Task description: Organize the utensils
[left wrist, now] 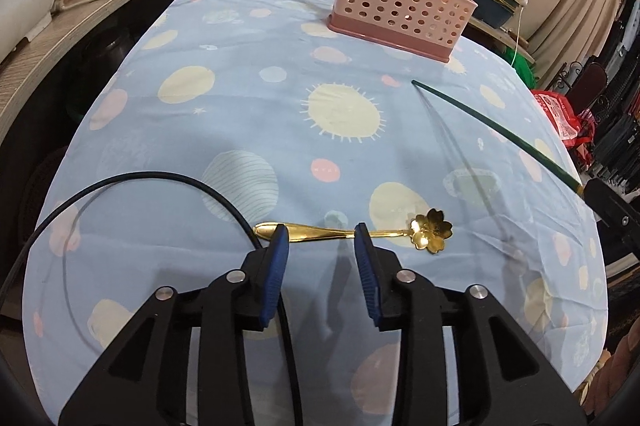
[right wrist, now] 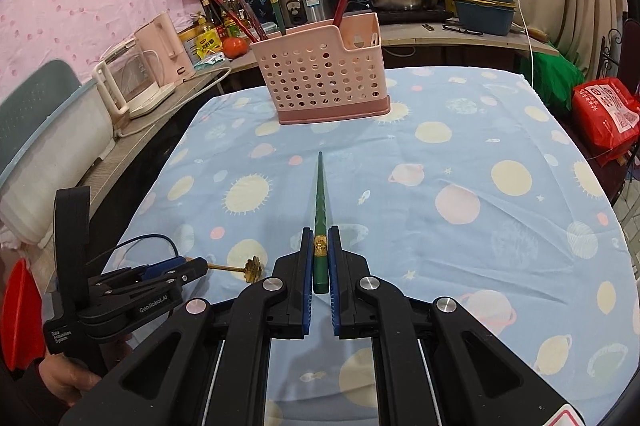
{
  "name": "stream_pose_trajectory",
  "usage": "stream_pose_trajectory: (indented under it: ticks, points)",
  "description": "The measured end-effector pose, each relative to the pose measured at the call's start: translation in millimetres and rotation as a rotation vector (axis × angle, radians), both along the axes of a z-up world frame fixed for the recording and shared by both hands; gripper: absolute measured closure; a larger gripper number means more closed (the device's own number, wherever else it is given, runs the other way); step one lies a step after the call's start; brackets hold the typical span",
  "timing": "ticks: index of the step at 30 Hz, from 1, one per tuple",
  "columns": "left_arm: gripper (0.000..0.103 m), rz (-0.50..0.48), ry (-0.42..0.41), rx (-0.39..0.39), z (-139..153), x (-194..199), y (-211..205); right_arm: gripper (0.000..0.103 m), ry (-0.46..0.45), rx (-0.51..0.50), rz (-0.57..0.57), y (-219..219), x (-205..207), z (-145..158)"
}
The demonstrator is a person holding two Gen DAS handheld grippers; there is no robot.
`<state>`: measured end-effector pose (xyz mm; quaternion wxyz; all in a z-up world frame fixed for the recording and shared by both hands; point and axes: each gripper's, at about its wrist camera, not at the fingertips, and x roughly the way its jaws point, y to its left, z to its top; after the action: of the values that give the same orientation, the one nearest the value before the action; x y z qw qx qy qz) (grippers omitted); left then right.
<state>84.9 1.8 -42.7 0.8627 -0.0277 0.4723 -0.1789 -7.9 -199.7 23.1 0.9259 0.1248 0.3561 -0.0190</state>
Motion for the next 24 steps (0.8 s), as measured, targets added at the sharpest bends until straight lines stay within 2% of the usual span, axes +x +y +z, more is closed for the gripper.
stream_pose_trajectory:
  ticks: [11, 19, 24]
  points:
    - [0.062, 0.011, 0.004, 0.002, -6, 17, -6, 0.096, 0.012, 0.002, 0.005, 1, 4, -5]
    - [0.065, 0.025, 0.004, -0.012, -6, 35, -10, 0.096, 0.028, 0.007, 0.006, 0, 8, -11]
    - [0.072, 0.026, -0.001, -0.008, -7, 45, -12, 0.096, 0.037, 0.010, 0.004, -1, 12, -15]
